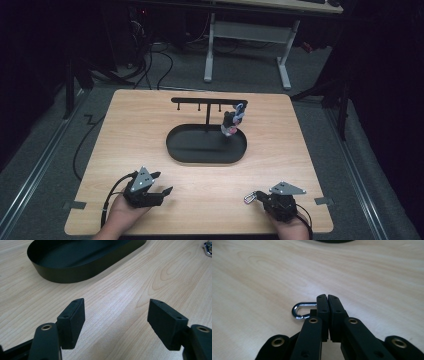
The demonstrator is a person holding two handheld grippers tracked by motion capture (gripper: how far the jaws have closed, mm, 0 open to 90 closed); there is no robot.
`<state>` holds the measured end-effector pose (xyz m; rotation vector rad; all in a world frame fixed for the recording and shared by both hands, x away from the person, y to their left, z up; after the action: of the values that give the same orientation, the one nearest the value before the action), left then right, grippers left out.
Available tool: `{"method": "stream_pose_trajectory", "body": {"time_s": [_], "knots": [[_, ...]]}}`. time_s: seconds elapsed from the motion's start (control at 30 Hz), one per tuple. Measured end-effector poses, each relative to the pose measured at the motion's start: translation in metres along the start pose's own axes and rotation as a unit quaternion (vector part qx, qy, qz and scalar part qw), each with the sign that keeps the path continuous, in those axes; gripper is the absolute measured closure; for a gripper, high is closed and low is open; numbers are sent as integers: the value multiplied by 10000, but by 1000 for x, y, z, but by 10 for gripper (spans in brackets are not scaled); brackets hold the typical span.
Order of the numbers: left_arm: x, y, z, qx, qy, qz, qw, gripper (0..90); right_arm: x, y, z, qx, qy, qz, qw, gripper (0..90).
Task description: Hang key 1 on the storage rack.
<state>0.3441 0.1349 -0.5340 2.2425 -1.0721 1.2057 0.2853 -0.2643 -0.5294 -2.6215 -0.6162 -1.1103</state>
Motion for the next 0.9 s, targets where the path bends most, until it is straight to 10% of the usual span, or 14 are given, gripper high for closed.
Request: {"method": "stream_pose_trajectory", "body": {"time_s": [0.63,0.9], "knots": [[1,1,-1,3,15,11,10000,310,-23,-1,-8,-241,-342,18,9991,884],[0,1,-1,35,-34,19,10000,311,-17,1,-10,80,-401,315,9987,686]]}}
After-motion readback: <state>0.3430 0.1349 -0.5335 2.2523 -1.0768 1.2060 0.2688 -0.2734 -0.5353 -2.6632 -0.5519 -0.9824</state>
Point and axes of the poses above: each handheld gripper's, and its own axes: z roughly forward along the jaws, x roughly out of its top, y roughly to its right, the point moved 3 cm from there along z, roughly forward along the jaws, and after that the axes turned 1 degree about x, right-handed, at the moved point
